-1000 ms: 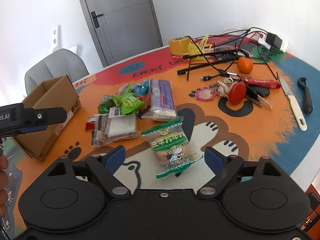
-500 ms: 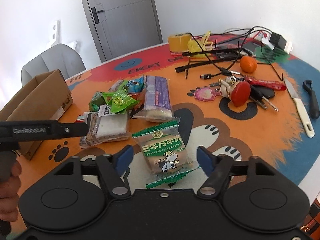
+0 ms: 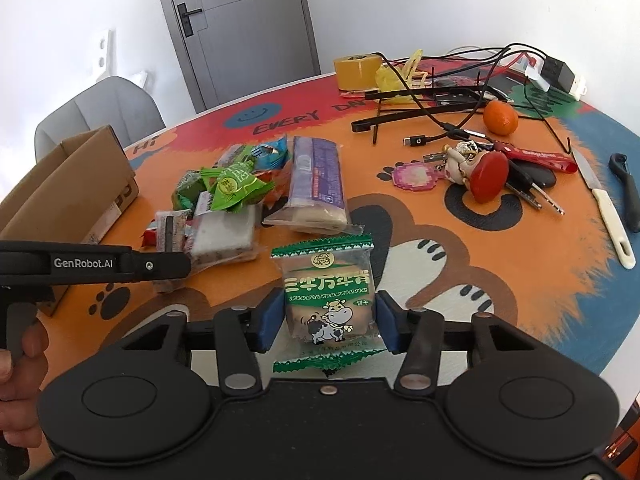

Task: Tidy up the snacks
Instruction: 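Grasp the green biscuit pack with the right gripper while the left grasps a small bar packet, then carry both packets over the box and open both grippers to drop them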

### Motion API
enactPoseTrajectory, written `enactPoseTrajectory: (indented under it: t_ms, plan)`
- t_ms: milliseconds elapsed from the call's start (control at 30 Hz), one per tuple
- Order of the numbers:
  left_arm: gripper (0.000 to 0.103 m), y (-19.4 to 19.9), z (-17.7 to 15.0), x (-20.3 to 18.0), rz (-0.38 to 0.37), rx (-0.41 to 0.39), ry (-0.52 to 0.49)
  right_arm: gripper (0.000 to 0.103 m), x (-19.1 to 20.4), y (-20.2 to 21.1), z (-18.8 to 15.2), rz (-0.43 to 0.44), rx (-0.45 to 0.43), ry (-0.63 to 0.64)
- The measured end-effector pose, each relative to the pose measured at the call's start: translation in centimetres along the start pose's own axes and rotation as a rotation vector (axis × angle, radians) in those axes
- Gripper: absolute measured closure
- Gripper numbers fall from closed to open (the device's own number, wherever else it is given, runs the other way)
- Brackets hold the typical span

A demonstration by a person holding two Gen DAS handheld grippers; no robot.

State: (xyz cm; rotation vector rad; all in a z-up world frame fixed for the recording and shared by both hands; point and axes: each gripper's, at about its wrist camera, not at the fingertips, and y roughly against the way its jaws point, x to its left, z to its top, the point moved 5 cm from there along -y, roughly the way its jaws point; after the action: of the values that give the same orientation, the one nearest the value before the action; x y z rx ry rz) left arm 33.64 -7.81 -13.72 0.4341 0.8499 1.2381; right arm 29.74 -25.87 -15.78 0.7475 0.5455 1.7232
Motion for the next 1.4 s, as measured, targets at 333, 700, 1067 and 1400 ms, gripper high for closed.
enactPoseTrajectory:
  t_ms: [333,700,1067,1400]
  plan:
    - [0.087,2.6,0.3,0.0,-0.029,-0.033,-0.004,0.054,1.3,1.9,1.2,0.031,-0.053,-0.015]
    - [0.087,7.3,1.9,0.3,-0.04,-0.105,-0.031,0.054,4.5,3.2,3.2,0.1,-0.095,-0.005]
    - [0.087,10.2,4.0,2.5,-0.005,-0.162,-0.042,0.054,8.2,3.0,5.3,0.136,-0.125,0.032]
    - [0.087,13.2,5.0,6.3,0.045,-0.215,-0.002,0.054,12.2,2.7,6.3,0.188,-0.137,0.058]
